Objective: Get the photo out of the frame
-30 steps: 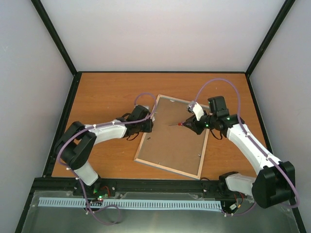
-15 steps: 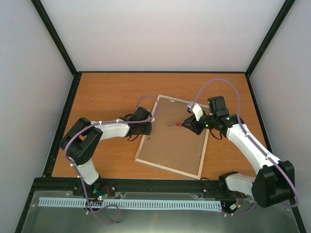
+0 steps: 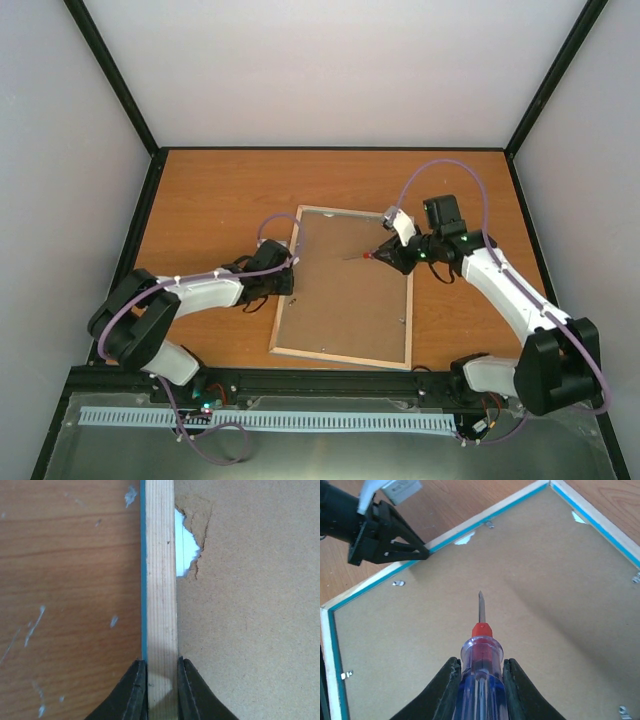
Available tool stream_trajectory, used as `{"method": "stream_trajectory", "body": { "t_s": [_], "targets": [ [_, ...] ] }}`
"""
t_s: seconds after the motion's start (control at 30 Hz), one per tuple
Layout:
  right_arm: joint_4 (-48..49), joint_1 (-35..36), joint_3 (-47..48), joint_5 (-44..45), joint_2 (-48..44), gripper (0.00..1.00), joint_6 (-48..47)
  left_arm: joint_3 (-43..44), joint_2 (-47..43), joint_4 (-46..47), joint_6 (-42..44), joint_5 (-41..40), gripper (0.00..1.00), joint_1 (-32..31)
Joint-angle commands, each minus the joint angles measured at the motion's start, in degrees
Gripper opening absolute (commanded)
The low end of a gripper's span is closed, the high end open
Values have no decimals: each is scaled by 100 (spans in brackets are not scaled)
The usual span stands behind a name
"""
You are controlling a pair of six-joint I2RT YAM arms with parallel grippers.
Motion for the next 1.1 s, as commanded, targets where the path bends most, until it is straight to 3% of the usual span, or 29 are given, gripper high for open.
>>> {"method": "stream_trajectory", "body": {
  "t_s": [0.0,0.5,0.73,1.07],
  "targets": [
    [67,205,799,165,474,4,-42,-356,-326,16,-218,382,1,15],
    [-744,1729,3570,1117,3101,3,-32,-748,-768,63,-329,392,1,14],
    [-933,1805,4204,1106,3787,3,29,-729,-734,106,-336,451,1,18],
    [-1070,1838,4396,853,4075,3,-8,-642,-597,138,-301,549,1,14]
  ]
}}
